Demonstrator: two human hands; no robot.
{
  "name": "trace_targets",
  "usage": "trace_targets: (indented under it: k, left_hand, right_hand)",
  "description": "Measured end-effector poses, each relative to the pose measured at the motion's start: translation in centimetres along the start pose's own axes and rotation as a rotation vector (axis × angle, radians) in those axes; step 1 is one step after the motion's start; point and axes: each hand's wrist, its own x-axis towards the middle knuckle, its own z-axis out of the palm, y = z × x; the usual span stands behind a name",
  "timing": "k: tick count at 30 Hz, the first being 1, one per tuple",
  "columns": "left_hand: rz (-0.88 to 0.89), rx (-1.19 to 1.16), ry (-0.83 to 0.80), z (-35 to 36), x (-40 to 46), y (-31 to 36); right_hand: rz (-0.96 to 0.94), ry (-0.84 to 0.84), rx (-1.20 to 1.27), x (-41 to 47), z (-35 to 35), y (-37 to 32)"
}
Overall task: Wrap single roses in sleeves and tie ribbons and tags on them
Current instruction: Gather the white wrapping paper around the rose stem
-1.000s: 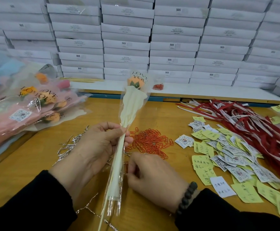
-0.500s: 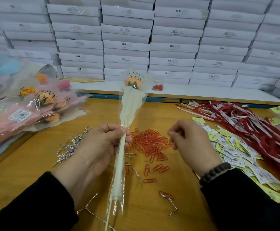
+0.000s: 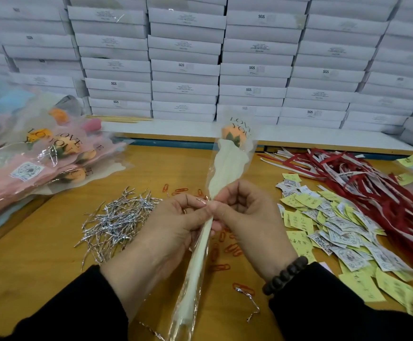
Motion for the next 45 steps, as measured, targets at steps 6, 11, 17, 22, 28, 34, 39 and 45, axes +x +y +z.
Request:
trace_targets:
  k: [6,11,17,22,28,34,39,45]
  left_hand:
    - [-0.004,0.058,-0.014,0.0,-0.2,0.3]
    - [0.001,0.043,-0.047,0.2,-0.4,0.5]
    - [-0.016,0.049,-0.071,0.2,-0.4,0.4]
    - [-0.04,0.032,-0.06,0.3,-0.5,0.3]
    - [-0.037,0.028,-0.069,0.4,-0.7,0.5]
    - [-0.045,0.046,-0.072,0.6,-0.8,0.4]
    - [-0.016,0.07,-0.004,0.4,-0.7,0.6]
    - [0.02,0.058,0.042,0.3,-0.5,0.5]
  right_hand:
    - [-0.025,0.06,-0.153,0.4,-0.6,0.5]
    - [0.09,0.02,0.061,0.6,-1.1,0.9]
    - [0.278,-0.007,0.215,0.8,-1.3,1.2]
    - [0.285,-0.04,0.196,0.9,-1.7,1.5]
    - [0.103,-0.02,0.024,0.9,-1.9,1.1]
    - [-0.104,-0.005,-0.123,0.5,-1.6,0.7]
    - [-0.083,-0.06,-0.143,0.6,-1.6,0.7]
    - [-0.035,-0.056,-0.078,0.6,-1.5,0.7]
